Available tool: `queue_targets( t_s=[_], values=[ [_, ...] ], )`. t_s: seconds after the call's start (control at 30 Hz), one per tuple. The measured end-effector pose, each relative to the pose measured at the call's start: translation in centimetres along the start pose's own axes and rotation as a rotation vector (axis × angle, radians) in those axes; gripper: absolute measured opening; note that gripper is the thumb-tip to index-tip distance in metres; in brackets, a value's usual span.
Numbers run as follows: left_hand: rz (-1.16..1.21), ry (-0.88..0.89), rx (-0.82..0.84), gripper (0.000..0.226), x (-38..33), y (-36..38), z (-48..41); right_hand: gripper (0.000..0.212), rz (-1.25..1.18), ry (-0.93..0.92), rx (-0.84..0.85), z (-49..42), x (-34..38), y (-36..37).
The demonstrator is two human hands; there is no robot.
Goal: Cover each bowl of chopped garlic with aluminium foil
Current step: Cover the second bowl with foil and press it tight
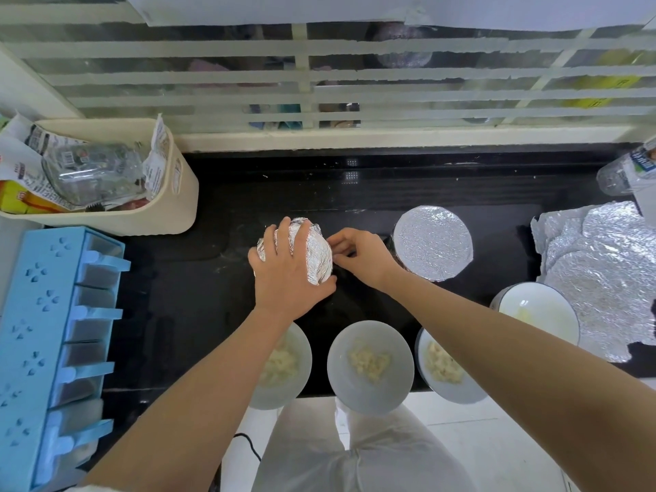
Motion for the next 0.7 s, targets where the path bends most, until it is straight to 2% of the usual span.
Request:
queue_targets(
  t_s=[0.23,0.5,0.7],
  values=[
    [-0.018,0.003,-0.001,0.106,0.11,-0.11,0.08,0.019,0.022,0.008,0.011,-0.59,-0.05,-0.03],
    [-0.013,0.004,-0.022,0.092,0.15,0.03,-0.02,0.021,0.049,0.007,0.004,-0.86,-0.26,0.01],
    [-0.021,-0.002,-0.019,0.092,0.09,-0.03,-0.02,0.006,0.061,0.029,0.013,-0.82,-0.72,-0.19]
  ],
)
Point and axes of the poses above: each hand's wrist, its own z-axis away from the middle knuckle, its own y-axis out of the palm, x = y × z, the point moved 7 cm from there along -z, towards the middle knuckle, and after that the axes turned 9 degrees about x, right-handed, at the moved point
